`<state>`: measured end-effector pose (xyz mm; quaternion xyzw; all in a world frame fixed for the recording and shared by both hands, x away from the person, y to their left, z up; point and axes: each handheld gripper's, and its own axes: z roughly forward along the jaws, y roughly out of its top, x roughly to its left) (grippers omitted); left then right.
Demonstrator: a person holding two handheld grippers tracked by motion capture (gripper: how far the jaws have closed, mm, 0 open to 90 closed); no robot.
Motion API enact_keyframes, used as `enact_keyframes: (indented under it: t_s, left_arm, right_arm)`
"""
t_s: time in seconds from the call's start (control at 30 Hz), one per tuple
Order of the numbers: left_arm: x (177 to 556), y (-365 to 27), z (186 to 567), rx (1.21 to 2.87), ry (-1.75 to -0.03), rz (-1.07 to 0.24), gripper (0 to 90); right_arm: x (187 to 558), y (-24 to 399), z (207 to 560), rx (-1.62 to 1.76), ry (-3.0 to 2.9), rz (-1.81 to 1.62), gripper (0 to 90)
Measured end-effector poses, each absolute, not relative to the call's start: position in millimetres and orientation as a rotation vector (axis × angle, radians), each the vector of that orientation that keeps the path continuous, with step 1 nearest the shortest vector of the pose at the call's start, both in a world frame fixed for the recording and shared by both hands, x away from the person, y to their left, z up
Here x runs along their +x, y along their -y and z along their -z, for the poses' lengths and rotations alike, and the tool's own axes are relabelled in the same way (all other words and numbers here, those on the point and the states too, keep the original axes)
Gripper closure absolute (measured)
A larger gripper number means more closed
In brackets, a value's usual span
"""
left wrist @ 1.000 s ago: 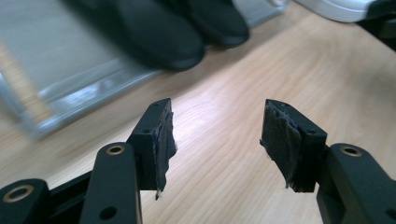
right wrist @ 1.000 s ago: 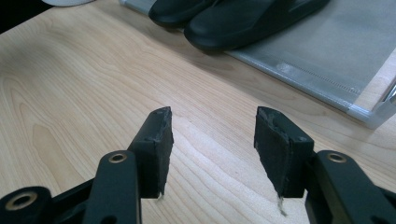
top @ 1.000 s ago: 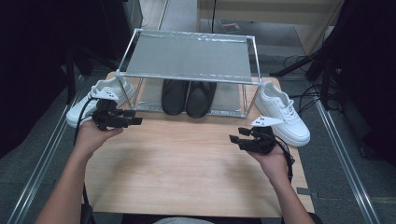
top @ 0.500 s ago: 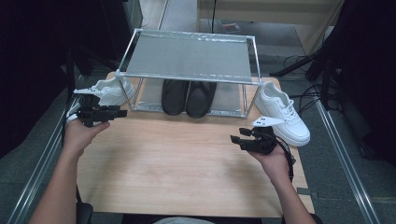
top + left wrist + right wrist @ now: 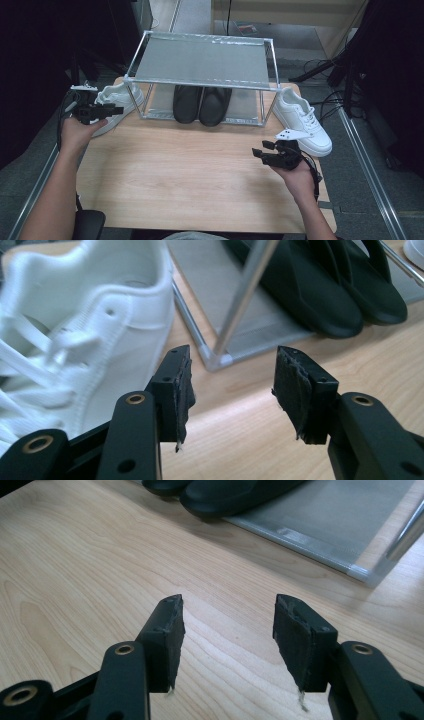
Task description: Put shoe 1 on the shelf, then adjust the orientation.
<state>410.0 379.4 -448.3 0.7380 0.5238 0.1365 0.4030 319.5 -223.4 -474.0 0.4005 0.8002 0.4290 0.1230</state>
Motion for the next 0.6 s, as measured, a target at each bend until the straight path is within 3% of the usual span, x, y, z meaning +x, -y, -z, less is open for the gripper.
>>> enact_keyframes:
  t_s: [0.33,0.6]
  left_arm:
    - [430,-400,446,1.83,-1.349,-0.425,51.0]
    - [452,-412,451,1.83,-1.416,-0.413,51.0]
  right_arm:
    - [317,230,474,1.192,-2.311,-1.237,46.5]
    - [315,227,475,1.187,-2.31,-1.219,46.5]
